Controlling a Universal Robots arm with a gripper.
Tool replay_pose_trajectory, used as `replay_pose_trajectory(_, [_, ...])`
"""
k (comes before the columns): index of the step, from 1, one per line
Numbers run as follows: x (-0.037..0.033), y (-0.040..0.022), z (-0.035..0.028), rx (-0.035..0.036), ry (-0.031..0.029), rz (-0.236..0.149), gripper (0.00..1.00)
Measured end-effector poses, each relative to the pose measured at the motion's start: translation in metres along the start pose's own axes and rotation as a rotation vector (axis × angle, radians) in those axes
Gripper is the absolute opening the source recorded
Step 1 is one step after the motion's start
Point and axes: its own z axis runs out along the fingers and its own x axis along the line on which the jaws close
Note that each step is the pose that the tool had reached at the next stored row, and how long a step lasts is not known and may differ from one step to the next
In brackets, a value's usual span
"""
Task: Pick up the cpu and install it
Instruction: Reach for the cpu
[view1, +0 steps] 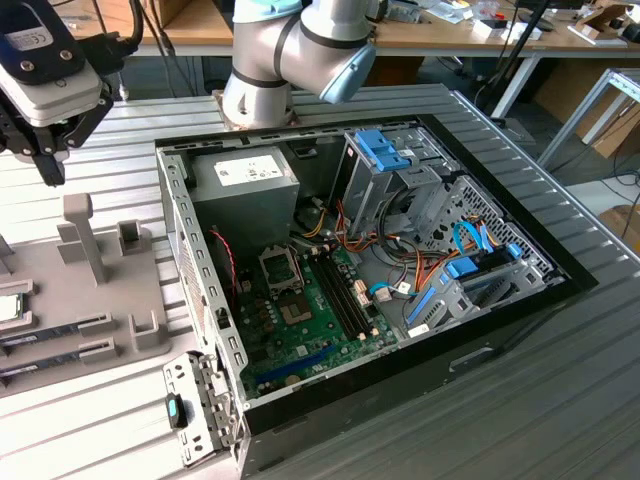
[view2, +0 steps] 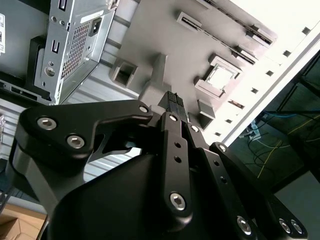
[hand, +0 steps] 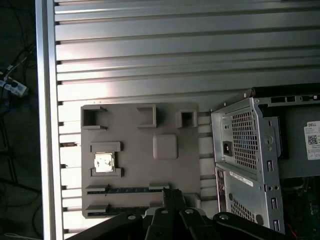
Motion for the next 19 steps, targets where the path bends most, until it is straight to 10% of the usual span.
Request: replay_pose_trajectory(19, [0.0168,-0.0013,0.0,0.0,-0.0001,0.0,0.11])
